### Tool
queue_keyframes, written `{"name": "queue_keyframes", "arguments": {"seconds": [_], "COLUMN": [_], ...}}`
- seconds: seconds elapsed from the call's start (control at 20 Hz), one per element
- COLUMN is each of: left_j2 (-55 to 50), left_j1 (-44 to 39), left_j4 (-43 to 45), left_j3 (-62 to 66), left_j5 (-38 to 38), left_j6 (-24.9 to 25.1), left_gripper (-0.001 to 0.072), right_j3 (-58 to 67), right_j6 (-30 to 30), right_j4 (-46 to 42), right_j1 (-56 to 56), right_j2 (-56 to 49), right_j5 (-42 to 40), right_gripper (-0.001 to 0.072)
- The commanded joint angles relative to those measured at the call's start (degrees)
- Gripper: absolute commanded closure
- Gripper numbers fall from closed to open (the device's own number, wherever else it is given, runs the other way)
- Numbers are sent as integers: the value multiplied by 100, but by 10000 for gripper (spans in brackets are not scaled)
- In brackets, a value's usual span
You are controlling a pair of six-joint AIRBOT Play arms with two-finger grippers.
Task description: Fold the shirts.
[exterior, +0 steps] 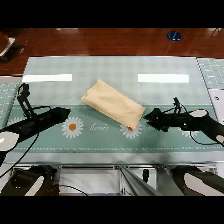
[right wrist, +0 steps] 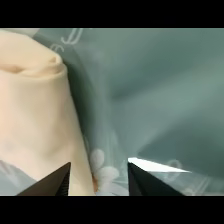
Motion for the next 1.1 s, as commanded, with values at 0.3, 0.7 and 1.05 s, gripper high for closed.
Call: {"name": "queue_keyframes", "arguments": {"seconds": [0.3,0.7,1.05], "left_j2": [2,2,2], "left_j1": [2,2,2], "left_j4": [-85,-83,-83], "left_j3": [-2,-2,-2], "left_j5": [107,107,107], "left_j6": [0,2,7], "left_gripper": [690,690,689], "right_j3": [1902,4218,7031], "right_j6": [-205,-149,962], "right_j4": [7,-540,-2590], "right_j1": [1318,1779,1633], "right_j2": [-1685,-1626,-1591], "right_j5": [358,1099,2693], "right_gripper": [352,686,686]}}
